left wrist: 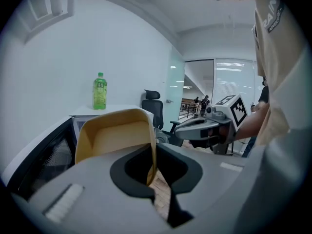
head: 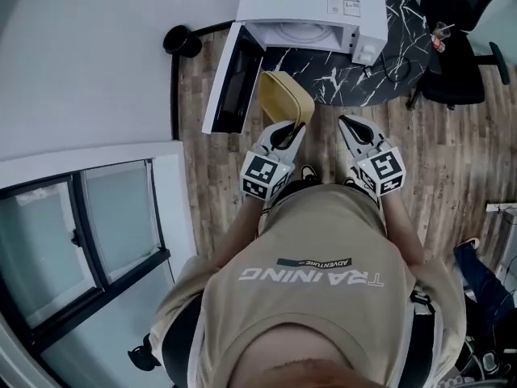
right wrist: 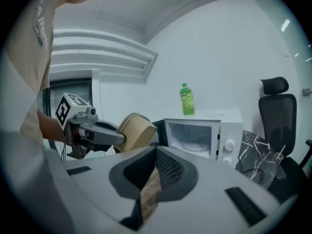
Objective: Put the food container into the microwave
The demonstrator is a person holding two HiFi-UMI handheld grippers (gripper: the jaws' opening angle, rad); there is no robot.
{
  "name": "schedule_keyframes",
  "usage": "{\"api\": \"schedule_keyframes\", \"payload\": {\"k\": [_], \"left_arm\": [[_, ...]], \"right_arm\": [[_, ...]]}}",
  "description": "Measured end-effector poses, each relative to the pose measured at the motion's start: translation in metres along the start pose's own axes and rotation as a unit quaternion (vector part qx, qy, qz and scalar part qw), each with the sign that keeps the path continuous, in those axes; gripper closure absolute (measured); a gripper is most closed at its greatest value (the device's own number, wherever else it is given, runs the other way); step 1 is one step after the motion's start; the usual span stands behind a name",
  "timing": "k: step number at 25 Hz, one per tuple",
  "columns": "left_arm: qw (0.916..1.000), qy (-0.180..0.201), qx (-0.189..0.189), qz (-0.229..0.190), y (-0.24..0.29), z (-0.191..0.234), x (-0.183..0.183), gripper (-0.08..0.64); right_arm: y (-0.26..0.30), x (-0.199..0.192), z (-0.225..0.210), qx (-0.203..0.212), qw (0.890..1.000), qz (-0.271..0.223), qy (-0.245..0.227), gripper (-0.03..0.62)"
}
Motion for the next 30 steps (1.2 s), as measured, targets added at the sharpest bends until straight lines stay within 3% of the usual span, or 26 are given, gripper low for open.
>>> {"api": "schedule_keyframes", "payload": {"k": [5,9,12,15,30], "left_arm": [[0.9991,0.017,-0.039,-0.001,0.008,0.029,-0.011,0.531],[0.997,0.032,-0.071,0.002,0.021,0.046,-0.022,0.531],[0.9966,0.023,-0.078,0.011,0.027,0.053,-0.028,0.531],[0.9972,0.013,-0.071,0.017,0.034,0.061,-0.027,0.531],[0.9926,0.009,-0.031,0.117,0.108,0.076,0.014,0.531]], "right_arm": [[0.031,0.01,0.007,-0.027,0.999,-0.014,0.042,0.583],[0.05,0.012,0.007,-0.042,0.999,-0.001,0.029,0.583],[0.052,0.015,0.005,-0.046,0.998,-0.002,0.049,0.583],[0.051,0.021,-0.002,-0.049,0.998,0.001,0.032,0.583],[0.08,0.051,-0.106,0.066,0.998,0.008,-0.004,0.583]]}}
Point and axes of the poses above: the fingertips, and each gripper's own axes: y forward along the fingers, z to its left, x out of its top, the point moved 10 cm from there along -y, backward along the fingers, and after that the axes turned 12 degrees about y, right-handed, at the moved point
